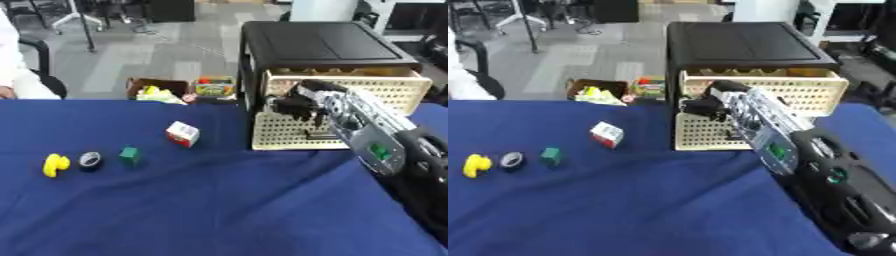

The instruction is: Pick up objects from table and place into drawer.

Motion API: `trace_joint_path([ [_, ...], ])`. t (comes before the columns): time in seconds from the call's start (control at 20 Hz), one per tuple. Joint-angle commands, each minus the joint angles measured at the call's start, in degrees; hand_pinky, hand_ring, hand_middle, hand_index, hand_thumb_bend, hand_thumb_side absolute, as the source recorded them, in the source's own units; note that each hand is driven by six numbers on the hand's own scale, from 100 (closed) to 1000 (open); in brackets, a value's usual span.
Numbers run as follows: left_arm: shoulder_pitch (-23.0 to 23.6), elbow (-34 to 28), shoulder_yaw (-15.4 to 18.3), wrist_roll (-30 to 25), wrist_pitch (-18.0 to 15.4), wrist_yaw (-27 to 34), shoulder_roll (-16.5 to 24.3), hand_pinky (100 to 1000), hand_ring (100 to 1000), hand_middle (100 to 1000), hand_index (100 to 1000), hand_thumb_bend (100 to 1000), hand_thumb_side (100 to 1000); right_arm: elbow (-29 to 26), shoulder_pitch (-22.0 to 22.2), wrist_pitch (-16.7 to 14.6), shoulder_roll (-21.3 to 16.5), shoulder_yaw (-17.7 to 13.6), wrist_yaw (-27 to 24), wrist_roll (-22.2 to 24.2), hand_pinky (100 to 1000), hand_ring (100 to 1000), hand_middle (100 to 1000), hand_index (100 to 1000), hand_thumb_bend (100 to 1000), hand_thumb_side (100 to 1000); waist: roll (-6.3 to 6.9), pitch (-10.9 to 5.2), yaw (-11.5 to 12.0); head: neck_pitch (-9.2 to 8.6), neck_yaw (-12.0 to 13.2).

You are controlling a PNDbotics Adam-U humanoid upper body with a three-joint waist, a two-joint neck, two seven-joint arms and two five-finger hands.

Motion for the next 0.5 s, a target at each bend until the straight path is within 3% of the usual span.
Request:
trace_joint_path([
  [0.05,-0.2,-1.0,0.6,-0.3,-0.1,-0.1,0.5,502,508,519,848,222,848,0.7,-2.1,10.3,0.0,-1.4,1.3,9.4,483,632,631,843,100,1000,0.22,-0.85,0.2,-0.79,-0.1],
  [0.3,0.1,-1.0,0.8,-0.2,0.0,-0.2,0.6,502,507,518,848,223,847,-2.4,-1.3,9.7,-1.6,-1.3,-1.6,10.9,465,613,607,835,100,1000,0.1,-1.12,0.2,-0.36,0.2],
  [0.5,0.2,-1.0,1.0,0.1,0.0,-0.2,0.8,503,507,518,848,224,845,-13.4,1.4,10.3,-5.8,-1.5,-5.6,12.8,457,595,589,817,100,1000,-0.06,-1.46,-0.2,-0.08,0.6],
])
